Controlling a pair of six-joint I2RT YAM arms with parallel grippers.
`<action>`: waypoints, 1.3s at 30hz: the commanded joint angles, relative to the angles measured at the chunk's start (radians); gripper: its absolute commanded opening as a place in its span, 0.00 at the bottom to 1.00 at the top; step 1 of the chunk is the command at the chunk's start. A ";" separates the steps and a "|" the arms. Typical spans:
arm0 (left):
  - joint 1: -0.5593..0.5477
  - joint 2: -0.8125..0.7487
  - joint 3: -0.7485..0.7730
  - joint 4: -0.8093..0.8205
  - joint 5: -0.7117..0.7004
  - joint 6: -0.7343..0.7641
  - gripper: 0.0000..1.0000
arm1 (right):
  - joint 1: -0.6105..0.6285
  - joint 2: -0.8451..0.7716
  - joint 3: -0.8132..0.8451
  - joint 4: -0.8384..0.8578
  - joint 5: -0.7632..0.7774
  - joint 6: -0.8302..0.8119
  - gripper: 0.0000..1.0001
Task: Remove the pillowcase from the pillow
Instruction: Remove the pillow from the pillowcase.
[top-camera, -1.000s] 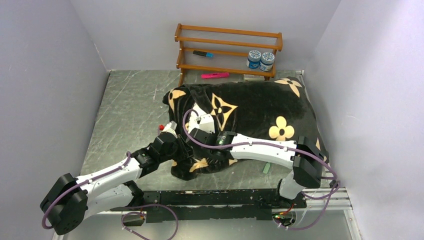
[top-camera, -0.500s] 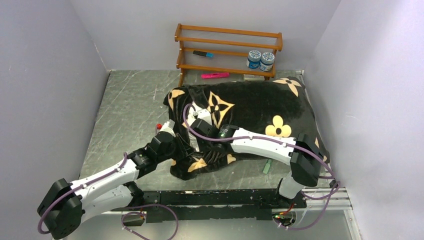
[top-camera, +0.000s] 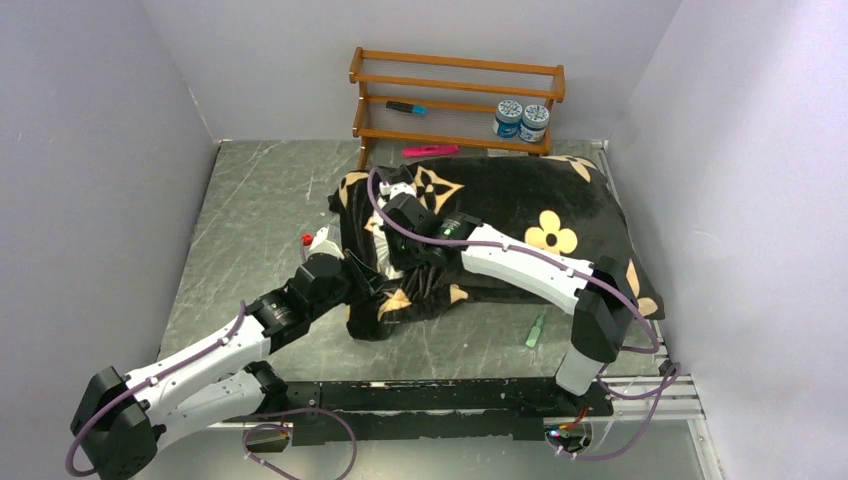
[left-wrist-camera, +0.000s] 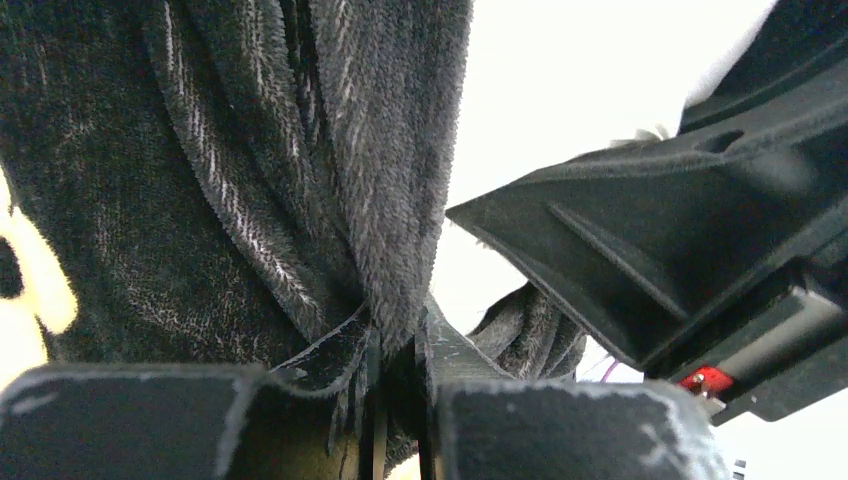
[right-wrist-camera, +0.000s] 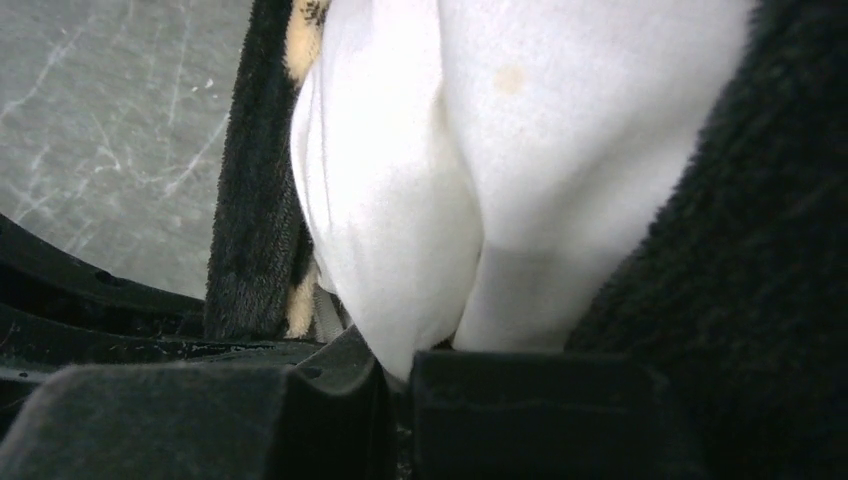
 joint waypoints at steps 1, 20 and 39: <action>-0.057 -0.012 0.007 -0.147 0.134 0.011 0.15 | -0.098 -0.019 0.155 0.356 0.112 -0.035 0.00; -0.058 0.053 0.026 -0.280 0.060 0.214 0.14 | -0.296 -0.181 0.176 0.387 0.133 -0.048 0.00; -0.057 0.048 -0.115 -0.304 -0.087 0.115 0.13 | -0.436 -0.340 0.147 0.360 -0.040 0.016 0.00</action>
